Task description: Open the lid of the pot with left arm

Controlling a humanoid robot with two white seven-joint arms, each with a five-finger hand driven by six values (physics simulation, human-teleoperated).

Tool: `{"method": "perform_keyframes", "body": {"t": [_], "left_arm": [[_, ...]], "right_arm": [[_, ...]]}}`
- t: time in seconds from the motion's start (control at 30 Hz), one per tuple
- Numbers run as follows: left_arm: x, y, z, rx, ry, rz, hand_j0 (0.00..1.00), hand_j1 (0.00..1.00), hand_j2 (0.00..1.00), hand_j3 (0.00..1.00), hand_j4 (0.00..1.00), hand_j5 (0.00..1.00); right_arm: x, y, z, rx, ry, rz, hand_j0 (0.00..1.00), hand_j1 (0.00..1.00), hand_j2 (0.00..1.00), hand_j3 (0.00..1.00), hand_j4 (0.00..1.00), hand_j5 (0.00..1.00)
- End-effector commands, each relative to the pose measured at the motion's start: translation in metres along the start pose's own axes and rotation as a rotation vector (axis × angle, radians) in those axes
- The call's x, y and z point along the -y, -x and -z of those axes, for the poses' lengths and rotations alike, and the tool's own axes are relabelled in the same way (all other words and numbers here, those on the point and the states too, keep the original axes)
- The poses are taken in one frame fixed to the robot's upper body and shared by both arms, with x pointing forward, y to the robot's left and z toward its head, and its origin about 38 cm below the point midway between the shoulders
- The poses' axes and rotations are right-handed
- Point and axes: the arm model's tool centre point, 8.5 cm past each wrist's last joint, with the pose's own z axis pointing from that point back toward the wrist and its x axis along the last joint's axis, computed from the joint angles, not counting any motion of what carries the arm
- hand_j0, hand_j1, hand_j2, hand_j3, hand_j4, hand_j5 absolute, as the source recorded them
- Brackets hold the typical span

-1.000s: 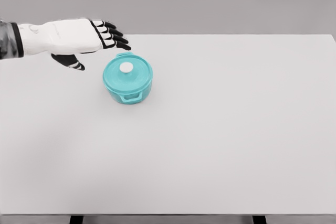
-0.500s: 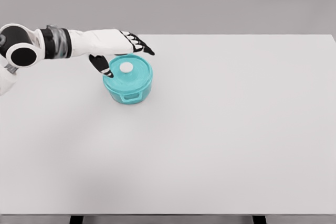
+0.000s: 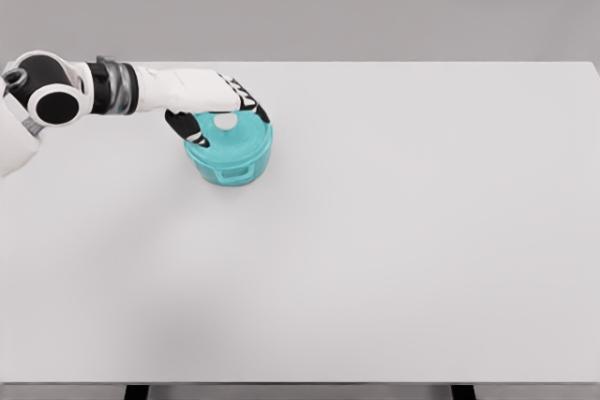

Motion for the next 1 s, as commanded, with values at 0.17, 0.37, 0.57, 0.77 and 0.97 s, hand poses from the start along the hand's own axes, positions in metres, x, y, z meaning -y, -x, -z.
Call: {"method": "perform_keyframes", "body": {"t": [0.17,0.37,0.57,0.77,0.97], "left_arm": [[0.000,0.001,0.000,-0.004,0.001,-0.001,0.76,0.76,0.76,0.76,0.76,0.76],[0.007,0.007,0.002,-0.018,0.021,-0.014,0.77,0.77,0.77,0.77,0.77,0.77],[0.008,0.009,0.006,-0.036,0.034,0.005,0.77,0.77,0.77,0.77,0.77,0.77],[0.008,0.016,0.012,-0.067,0.050,0.016,0.76,0.76,0.76,0.76,0.76,0.76],[0.008,0.017,0.016,-0.076,0.057,0.027,0.73,0.73,0.73,0.73,0.73,0.73]], "right_arm": [[0.000,0.000,0.000,0.000,0.000,0.000,1.00,1.00,1.00,1.00,1.00,1.00],[0.000,0.000,0.000,0.000,0.000,0.000,1.00,1.00,1.00,1.00,1.00,1.00],[0.000,0.000,0.000,0.000,0.000,0.000,1.00,1.00,1.00,1.00,1.00,1.00],[0.000,0.000,0.000,0.000,0.000,0.000,1.00,1.00,1.00,1.00,1.00,1.00],[0.000,0.000,0.000,0.000,0.000,0.000,1.00,1.00,1.00,1.00,1.00,1.00]]}}
